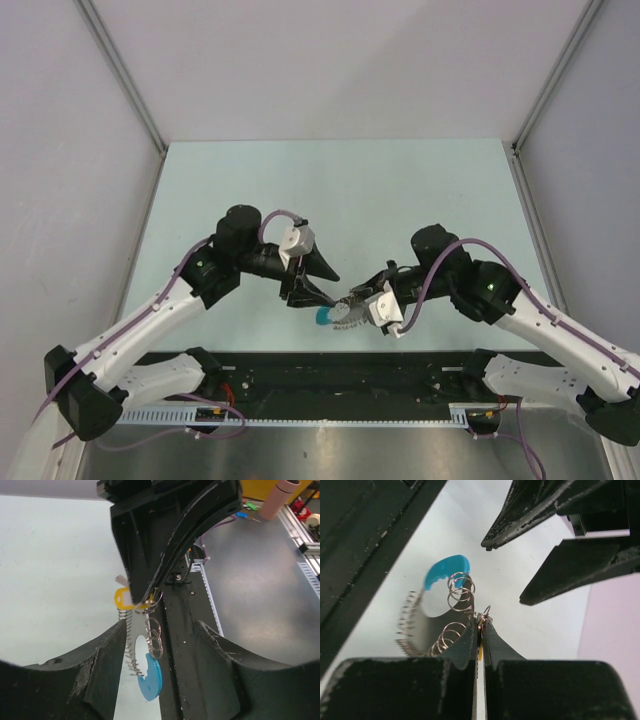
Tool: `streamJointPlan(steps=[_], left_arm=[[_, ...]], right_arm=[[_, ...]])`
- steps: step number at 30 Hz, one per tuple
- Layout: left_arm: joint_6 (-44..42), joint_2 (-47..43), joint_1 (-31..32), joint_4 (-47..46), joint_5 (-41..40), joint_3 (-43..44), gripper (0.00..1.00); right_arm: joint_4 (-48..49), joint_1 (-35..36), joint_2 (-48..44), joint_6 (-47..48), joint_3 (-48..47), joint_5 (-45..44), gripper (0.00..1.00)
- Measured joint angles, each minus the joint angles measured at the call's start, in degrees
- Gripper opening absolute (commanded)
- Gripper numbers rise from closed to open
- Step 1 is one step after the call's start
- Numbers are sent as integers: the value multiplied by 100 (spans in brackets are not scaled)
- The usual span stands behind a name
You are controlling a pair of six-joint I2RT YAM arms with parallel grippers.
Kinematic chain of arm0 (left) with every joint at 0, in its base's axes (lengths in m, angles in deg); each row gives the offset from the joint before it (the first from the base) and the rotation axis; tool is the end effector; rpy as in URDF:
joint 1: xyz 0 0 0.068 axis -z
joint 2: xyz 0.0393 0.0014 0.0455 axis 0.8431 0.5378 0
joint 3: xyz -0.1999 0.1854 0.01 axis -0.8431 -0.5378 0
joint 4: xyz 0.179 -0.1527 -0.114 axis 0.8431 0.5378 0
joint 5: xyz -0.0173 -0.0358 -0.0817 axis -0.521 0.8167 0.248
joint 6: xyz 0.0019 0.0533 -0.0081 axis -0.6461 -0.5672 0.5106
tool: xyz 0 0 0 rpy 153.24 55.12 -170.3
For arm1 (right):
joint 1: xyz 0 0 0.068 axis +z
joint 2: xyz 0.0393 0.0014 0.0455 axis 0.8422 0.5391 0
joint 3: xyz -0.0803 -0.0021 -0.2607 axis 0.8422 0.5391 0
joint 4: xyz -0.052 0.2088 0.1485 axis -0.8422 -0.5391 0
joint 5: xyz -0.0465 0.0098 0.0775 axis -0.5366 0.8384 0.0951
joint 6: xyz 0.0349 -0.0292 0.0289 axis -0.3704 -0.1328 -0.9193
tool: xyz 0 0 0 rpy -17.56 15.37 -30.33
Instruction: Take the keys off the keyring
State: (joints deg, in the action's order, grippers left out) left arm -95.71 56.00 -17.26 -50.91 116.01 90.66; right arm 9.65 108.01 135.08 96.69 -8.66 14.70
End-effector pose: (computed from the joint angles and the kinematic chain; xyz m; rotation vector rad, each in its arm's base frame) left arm 0.1475 -0.1641 0.3420 1.3831 1.3896 -1.3433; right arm 0.1054 0.1625 0.3488 -1.9221 0.6987 0.4988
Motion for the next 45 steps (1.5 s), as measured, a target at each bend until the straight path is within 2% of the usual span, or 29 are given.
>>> streamJointPlan(steps=[13,30,36,45], left_arm=[[-479,861,0,103,518,417,57],[-568,876,0,9,605,573,56],[-487,966,-2,-98,817,599,50],[98,981,-68,-678,1172,557,35]], right_arm=[[216,306,-87,1362,0,-881,0],[404,398,-291,1626,-2,-837,0],[389,444,-382,1622,-2,-822,0],[409,455,-461,1620,-46,-730,0]])
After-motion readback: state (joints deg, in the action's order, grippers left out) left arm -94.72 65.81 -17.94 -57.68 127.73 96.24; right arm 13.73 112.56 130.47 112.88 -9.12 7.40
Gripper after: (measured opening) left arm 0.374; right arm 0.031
